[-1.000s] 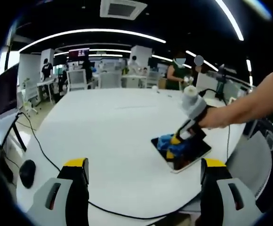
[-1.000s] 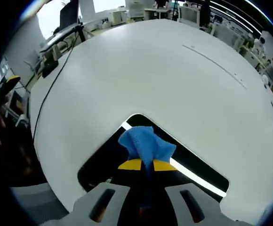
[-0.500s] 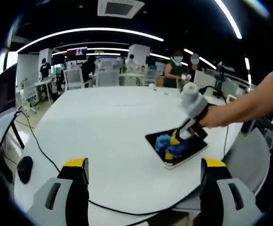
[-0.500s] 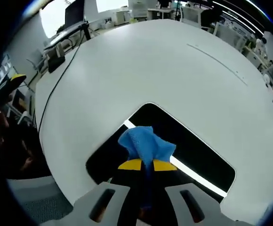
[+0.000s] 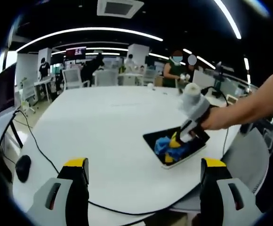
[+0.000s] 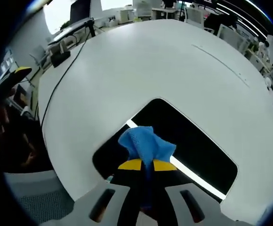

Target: Wipe the mirror surface with the cleaning cloth until all visible marks leave the cleaned area.

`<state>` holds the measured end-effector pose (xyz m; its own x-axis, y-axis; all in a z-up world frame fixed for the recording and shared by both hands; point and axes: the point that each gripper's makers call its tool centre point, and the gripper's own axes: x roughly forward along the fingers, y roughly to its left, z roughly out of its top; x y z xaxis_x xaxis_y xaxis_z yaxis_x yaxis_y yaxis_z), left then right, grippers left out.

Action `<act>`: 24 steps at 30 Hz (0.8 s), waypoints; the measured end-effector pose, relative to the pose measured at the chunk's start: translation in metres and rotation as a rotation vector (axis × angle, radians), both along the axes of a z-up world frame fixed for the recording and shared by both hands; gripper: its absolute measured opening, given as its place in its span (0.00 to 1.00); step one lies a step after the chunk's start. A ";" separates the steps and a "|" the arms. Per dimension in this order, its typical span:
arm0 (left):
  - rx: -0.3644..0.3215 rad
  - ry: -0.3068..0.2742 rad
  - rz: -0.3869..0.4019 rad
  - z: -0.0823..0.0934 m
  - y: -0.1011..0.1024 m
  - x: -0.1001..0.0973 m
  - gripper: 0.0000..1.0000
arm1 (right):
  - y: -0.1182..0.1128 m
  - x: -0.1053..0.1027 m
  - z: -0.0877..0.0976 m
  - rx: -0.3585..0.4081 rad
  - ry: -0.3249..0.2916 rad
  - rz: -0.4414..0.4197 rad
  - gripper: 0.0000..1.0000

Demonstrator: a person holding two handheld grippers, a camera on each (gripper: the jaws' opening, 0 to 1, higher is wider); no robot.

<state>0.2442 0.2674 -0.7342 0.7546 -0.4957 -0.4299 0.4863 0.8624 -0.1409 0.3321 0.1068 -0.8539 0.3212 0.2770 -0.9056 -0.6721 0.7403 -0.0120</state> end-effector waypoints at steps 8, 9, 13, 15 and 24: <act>-0.001 -0.001 -0.002 0.000 -0.002 0.001 0.99 | 0.001 -0.010 -0.001 0.005 0.005 0.010 0.01; -0.001 0.000 -0.003 -0.001 -0.003 0.001 0.99 | 0.001 -0.011 -0.001 0.006 0.005 0.011 0.01; -0.001 0.002 -0.007 -0.002 -0.004 0.001 0.99 | 0.002 -0.016 -0.001 0.020 0.014 0.007 0.01; -0.003 0.004 -0.008 -0.002 -0.005 0.000 0.99 | 0.003 -0.020 -0.001 0.019 0.015 0.014 0.01; -0.008 0.007 -0.013 -0.004 -0.007 0.001 0.99 | 0.005 -0.032 0.000 0.026 0.019 0.027 0.01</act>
